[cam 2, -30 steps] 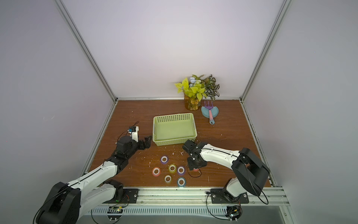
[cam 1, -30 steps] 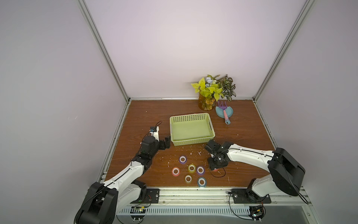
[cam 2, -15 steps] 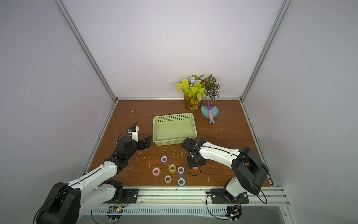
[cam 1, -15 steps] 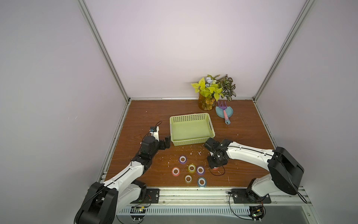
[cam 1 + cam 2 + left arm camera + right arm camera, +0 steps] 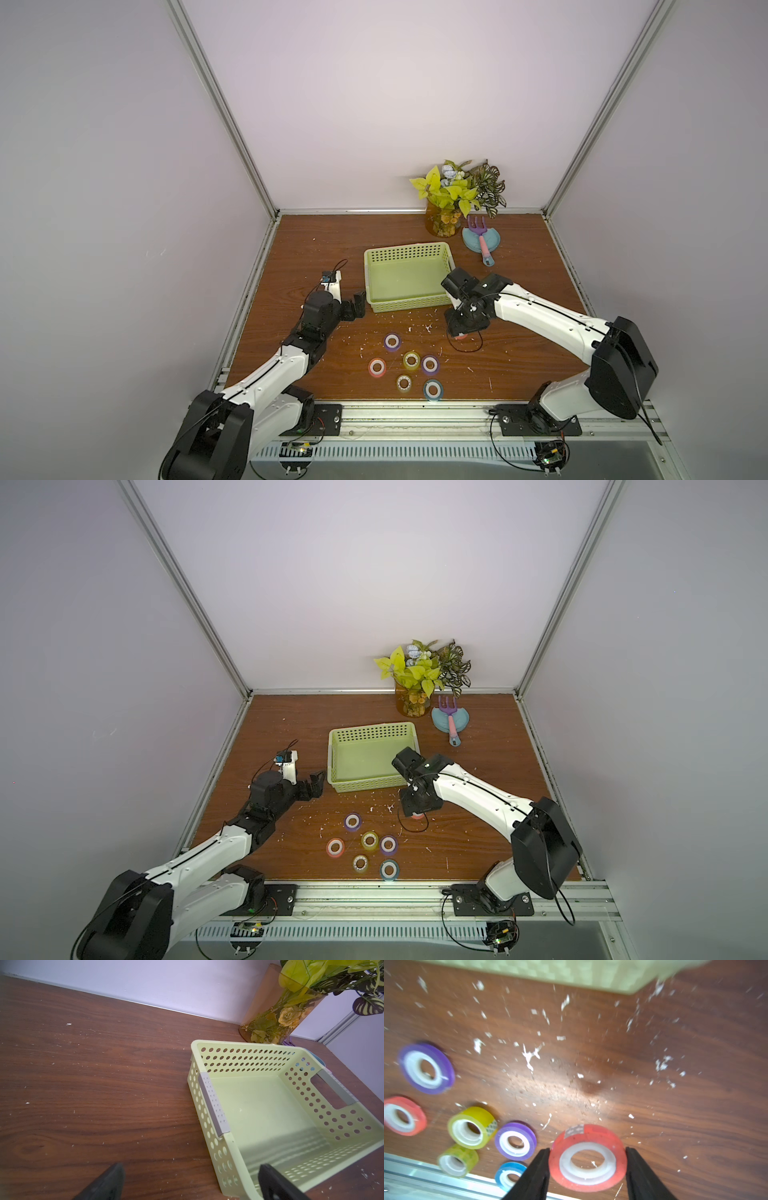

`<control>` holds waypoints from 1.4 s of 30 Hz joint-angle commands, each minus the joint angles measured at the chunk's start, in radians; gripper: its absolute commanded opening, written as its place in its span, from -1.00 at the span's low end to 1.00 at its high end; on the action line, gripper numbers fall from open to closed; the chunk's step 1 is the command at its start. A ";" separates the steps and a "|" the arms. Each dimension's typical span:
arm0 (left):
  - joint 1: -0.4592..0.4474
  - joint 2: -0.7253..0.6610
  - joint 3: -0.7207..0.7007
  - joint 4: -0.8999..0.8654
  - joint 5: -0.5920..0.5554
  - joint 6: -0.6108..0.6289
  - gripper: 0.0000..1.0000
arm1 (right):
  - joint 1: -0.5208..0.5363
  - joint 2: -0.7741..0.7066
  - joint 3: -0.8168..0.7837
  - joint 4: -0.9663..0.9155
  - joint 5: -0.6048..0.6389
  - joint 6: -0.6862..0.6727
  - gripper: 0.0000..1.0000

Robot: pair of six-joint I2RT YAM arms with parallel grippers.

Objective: Put the transparent tape into the storage box
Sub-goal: Pick up the tape at the center of the board, then place the tape in the storage box.

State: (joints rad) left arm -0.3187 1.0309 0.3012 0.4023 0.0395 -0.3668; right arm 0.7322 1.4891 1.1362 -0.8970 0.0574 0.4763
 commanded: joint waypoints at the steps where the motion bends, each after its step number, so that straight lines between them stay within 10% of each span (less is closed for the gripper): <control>1: 0.006 -0.017 -0.014 0.020 -0.009 0.005 0.98 | -0.034 0.023 0.106 -0.050 0.036 -0.066 0.09; 21: 0.007 -0.117 -0.051 0.023 -0.058 0.005 0.99 | -0.115 0.518 0.794 -0.146 0.076 -0.221 0.10; 42: 0.007 -0.139 -0.057 0.021 -0.069 0.004 0.99 | -0.120 0.617 0.624 -0.031 0.055 -0.222 0.10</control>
State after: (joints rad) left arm -0.3187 0.9035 0.2558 0.4118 -0.0135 -0.3668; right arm 0.6163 2.1033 1.7687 -0.9516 0.1219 0.2657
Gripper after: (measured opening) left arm 0.992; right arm 0.572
